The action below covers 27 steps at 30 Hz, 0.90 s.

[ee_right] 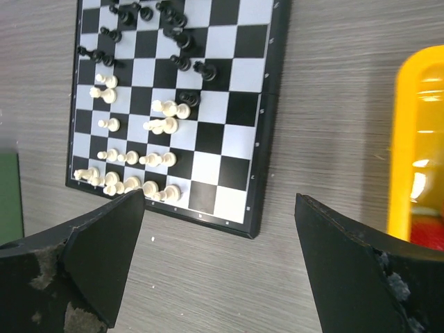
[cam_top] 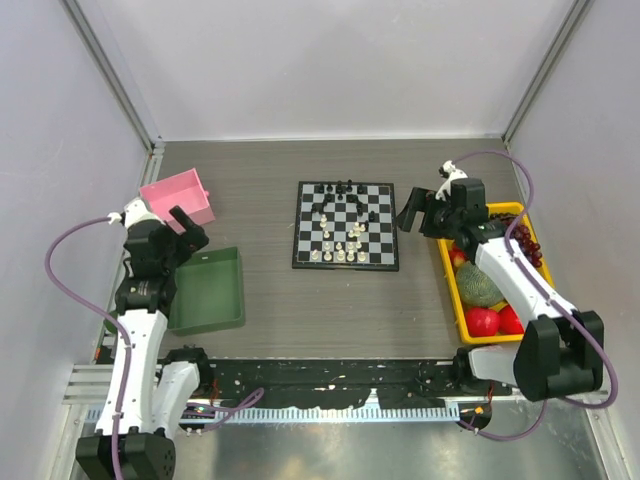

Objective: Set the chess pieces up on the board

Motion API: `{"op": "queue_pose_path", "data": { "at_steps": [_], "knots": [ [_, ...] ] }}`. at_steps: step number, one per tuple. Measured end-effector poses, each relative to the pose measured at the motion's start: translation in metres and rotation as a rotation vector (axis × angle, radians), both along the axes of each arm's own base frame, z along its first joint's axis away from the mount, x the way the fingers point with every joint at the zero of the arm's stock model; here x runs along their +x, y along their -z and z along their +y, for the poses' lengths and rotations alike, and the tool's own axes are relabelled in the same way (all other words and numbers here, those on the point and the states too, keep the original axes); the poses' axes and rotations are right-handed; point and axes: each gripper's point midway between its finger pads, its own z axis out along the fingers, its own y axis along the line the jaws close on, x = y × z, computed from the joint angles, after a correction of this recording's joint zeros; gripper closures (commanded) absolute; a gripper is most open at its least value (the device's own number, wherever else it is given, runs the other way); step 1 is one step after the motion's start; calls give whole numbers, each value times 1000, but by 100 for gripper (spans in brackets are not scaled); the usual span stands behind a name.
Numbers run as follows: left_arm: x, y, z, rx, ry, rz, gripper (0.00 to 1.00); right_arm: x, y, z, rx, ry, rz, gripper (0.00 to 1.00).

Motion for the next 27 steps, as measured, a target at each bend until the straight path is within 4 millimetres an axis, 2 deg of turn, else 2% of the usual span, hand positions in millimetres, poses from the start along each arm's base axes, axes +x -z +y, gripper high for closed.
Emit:
{"op": "queue_pose_path", "data": {
  "at_steps": [1,7,11,15,19,22,27],
  "knots": [
    [3,-2,-6,-19,34,-14,1,2,5,4,13,-14,15,0],
    [28,-2,-47,-96,225,13,1,4,32,20,73,-72,102,12],
    [44,-4,-97,-96,396,38,1,7,38,27,102,-98,126,20],
    [52,-9,-142,-85,535,46,1,13,43,34,131,-116,151,22],
    [68,-6,-154,-91,559,58,1,14,47,37,145,-121,165,23],
    [82,1,-163,-96,575,92,7,16,50,37,151,-114,173,27],
    [110,17,-191,-137,645,155,14,24,62,34,143,-74,206,30]
  ]
}}
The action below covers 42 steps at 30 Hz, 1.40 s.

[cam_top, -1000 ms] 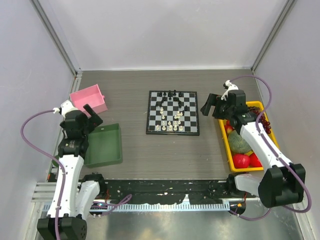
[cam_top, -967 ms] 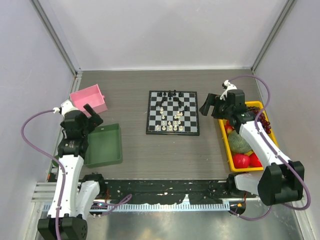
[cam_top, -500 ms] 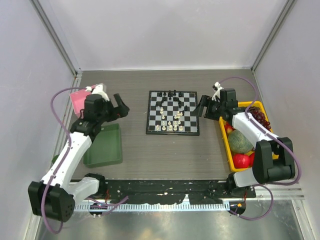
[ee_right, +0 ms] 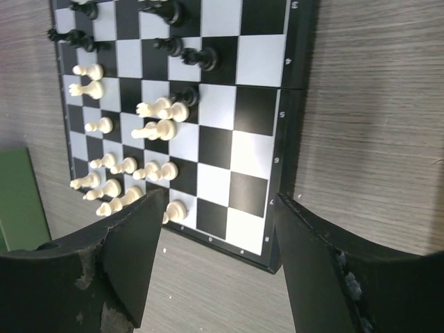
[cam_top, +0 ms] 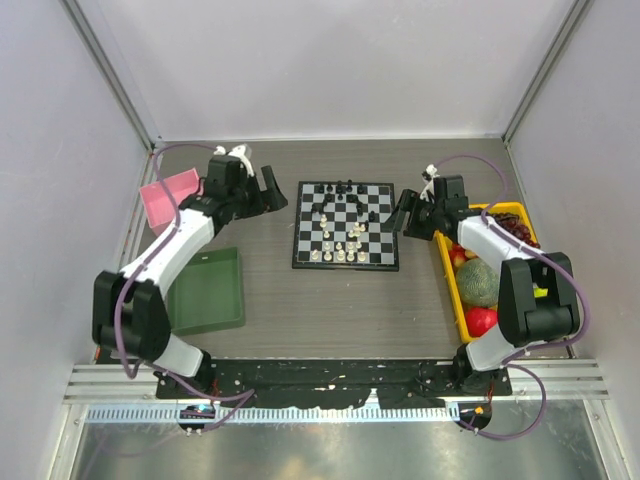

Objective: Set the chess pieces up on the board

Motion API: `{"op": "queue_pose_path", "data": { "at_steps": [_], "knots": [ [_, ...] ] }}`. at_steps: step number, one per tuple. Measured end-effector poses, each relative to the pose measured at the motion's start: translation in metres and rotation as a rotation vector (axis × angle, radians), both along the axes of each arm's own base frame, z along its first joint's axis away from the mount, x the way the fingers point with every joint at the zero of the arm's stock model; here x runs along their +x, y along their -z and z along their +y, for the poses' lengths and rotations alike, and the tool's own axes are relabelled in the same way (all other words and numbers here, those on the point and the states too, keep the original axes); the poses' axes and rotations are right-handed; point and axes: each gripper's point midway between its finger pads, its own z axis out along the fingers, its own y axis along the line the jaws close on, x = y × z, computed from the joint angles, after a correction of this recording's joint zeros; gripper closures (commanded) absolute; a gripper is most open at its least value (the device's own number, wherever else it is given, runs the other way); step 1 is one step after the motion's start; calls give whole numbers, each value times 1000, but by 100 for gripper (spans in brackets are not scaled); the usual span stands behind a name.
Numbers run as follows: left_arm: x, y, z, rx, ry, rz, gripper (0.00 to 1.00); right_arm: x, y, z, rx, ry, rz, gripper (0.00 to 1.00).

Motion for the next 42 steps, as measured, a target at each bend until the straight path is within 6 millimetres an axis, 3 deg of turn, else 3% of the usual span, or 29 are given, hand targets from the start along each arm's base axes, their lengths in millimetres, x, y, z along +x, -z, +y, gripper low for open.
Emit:
{"op": "queue_pose_path", "data": {
  "at_steps": [8,16,28,34,42],
  "knots": [
    [31,43,-28,-11,42,125,19,10,30,-8,-43,63,77,35],
    [31,82,-47,-8,63,226,32,9,60,-17,-46,97,163,39],
    [27,139,-48,10,30,380,39,12,62,-17,-36,98,160,39],
    [27,145,-53,-18,35,398,47,12,65,-16,-25,94,168,41],
    [21,149,-60,-70,52,393,58,15,69,-8,25,86,165,57]
  ]
}}
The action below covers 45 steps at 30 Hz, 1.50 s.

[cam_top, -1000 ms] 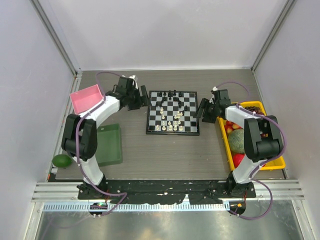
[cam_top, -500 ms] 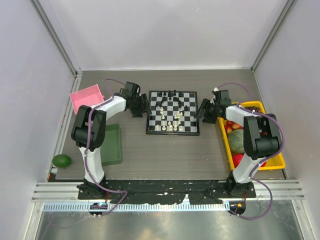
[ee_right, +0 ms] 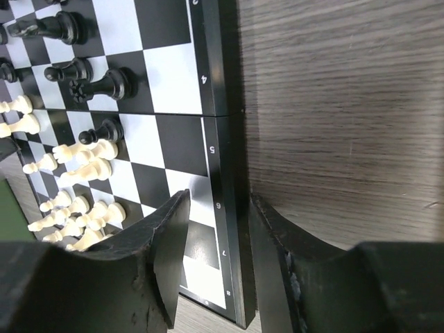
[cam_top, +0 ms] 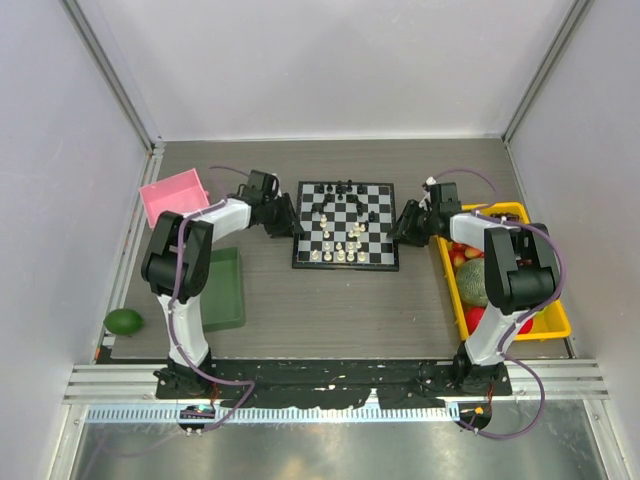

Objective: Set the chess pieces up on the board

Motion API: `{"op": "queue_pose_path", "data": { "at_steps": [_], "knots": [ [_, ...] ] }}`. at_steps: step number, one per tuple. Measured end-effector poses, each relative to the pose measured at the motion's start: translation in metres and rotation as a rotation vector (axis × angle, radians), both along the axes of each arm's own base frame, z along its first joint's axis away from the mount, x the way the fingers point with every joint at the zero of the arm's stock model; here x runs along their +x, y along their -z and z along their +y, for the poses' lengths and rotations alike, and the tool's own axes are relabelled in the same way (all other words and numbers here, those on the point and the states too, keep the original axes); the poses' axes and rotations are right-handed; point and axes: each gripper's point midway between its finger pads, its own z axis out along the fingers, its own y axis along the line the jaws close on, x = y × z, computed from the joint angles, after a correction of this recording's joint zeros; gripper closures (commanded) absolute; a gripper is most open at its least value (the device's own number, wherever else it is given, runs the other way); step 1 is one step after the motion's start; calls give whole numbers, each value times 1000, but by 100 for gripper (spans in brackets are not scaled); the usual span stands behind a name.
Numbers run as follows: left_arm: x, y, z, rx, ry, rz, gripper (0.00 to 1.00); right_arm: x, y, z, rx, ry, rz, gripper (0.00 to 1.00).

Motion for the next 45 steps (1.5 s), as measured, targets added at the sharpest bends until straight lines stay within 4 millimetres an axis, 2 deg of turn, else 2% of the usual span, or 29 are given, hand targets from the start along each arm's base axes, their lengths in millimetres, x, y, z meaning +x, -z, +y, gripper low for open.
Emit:
{"op": "queue_pose_path", "data": {
  "at_steps": [7,13,16,21,28,36,45],
  "knots": [
    [-17,2,5,-25,-12,-18,67,-3,3,2,47,3,-17,64],
    [-20,2,5,-46,-19,-56,68,-4,3,2,50,3,-26,67],
    [-28,3,7,-67,-29,-67,68,-10,3,2,55,0,-23,67],
    [-47,3,10,-87,-32,-68,68,-25,3,2,62,-10,-18,72],
    [-71,4,13,-126,-45,-100,68,-47,4,4,89,-20,-54,72],
    [-103,5,11,-96,-24,-136,67,-67,3,4,106,-25,-94,72],
    [-125,6,2,-109,-6,-194,67,-116,2,-3,29,-6,-51,70]
  ]
}}
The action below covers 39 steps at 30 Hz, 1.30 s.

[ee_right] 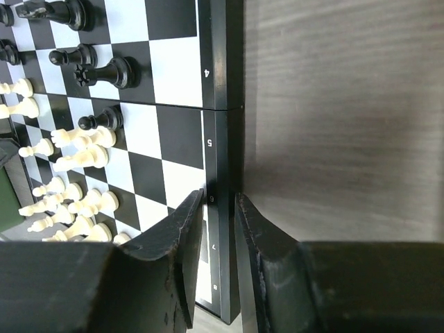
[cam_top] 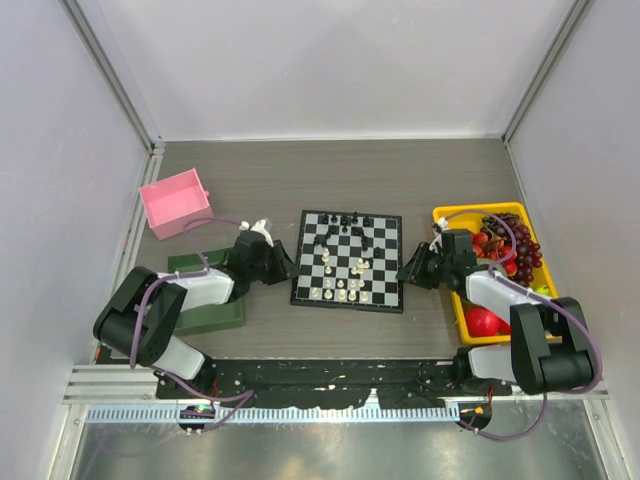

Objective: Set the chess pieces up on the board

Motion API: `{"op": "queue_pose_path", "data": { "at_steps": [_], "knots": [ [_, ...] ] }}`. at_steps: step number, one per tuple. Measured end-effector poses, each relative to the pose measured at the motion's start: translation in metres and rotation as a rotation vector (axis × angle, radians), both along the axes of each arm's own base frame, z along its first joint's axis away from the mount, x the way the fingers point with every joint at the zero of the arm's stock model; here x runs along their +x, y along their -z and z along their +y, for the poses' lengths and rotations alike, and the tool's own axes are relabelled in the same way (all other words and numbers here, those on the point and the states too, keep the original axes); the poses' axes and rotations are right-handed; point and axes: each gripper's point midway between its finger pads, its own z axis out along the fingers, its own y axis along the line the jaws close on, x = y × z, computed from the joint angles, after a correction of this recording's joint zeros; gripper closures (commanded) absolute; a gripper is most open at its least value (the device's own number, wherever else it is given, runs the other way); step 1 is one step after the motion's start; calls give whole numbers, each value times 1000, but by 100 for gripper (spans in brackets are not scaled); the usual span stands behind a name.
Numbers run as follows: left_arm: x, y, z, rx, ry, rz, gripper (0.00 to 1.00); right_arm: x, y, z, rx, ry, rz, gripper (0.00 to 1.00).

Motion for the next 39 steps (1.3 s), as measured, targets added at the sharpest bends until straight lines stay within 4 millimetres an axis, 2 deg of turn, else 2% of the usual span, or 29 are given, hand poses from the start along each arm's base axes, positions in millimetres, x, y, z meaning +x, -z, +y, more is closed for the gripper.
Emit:
{"op": "queue_pose_path", "data": {
  "at_steps": [6,11,14,18,21,25,28,29,33,36,38,39],
  "knots": [
    [-20,1,-2,-20,12,-18,67,-20,1,-3,-10,3,13,68],
    [-40,1,-1,-31,10,-25,67,-26,2,-3,-10,-1,16,61],
    [-46,0,0,-27,10,-22,59,-29,3,-3,-13,-9,30,53],
    [-55,-4,4,2,19,-10,48,-38,-1,-4,-40,-31,55,47],
    [-62,-7,17,65,3,11,43,-40,-13,-10,-81,-31,50,45],
    [-67,-17,38,158,-38,20,34,-27,-49,-17,-121,-17,-49,44],
    [-59,-50,41,163,-53,-45,22,-20,-71,-19,-134,-13,-115,44],
    [-53,-67,40,159,-57,-80,18,-18,-77,-19,-136,-14,-124,43],
    [-13,-168,30,113,-106,-283,12,-10,-93,-17,-143,-19,-138,43],
    [14,-249,25,69,-158,-415,11,6,-110,-12,-148,-30,-148,45],
    [23,-281,22,39,-182,-459,10,20,-119,-5,-153,-46,-157,46],
    [23,-285,22,32,-187,-466,8,25,-123,-1,-154,-58,-160,47]
  ]
}}
